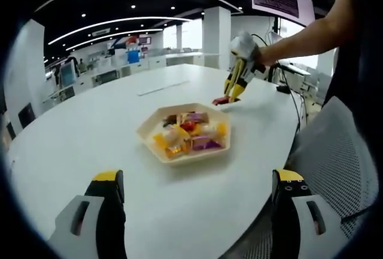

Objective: Place the target food into the container with the food tongs after gripping and lifting it, then release it inside without dropping or visibly crushing the food.

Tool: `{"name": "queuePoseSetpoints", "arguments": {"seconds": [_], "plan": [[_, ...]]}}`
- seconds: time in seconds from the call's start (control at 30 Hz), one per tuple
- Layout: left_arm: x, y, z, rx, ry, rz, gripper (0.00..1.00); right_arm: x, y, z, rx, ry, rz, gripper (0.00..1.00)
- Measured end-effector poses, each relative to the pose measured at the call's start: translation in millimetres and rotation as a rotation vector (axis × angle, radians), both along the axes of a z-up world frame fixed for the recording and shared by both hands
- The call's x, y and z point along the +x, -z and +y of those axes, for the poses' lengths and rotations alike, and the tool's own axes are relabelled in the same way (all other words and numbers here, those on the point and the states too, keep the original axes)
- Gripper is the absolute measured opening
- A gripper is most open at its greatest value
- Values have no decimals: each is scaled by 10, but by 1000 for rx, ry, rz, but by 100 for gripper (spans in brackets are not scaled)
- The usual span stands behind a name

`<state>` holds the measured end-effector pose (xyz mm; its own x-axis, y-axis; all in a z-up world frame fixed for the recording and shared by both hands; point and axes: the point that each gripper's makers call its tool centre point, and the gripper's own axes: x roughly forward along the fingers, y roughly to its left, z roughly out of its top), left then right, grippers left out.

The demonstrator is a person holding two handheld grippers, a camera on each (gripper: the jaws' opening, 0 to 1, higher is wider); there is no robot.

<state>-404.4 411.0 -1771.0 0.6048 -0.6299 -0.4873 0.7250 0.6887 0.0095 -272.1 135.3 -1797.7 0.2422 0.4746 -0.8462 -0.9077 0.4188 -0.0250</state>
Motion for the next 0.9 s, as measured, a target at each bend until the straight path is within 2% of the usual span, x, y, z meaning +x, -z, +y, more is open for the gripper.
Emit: {"name": "queuePoseSetpoints", "arguments": {"seconds": [0.27,0.37,0.47,0.7,0.9], "plan": [[3,4,19,9,-5,-1,100,126,-293,32,15,25,-37,24],[-25,19,-1,50,26,-26,100,168,-393,39,19,41,-39,24],[-36,17,-25,53,37,-31,100,216,-511,94,32,51,-51,24],[-18,28,10,54,21,-26,100,276,-686,402,69,45,-82,24],[4,15,29,48,4,-25,100,276,-673,660,96,27,-87,23]]}}
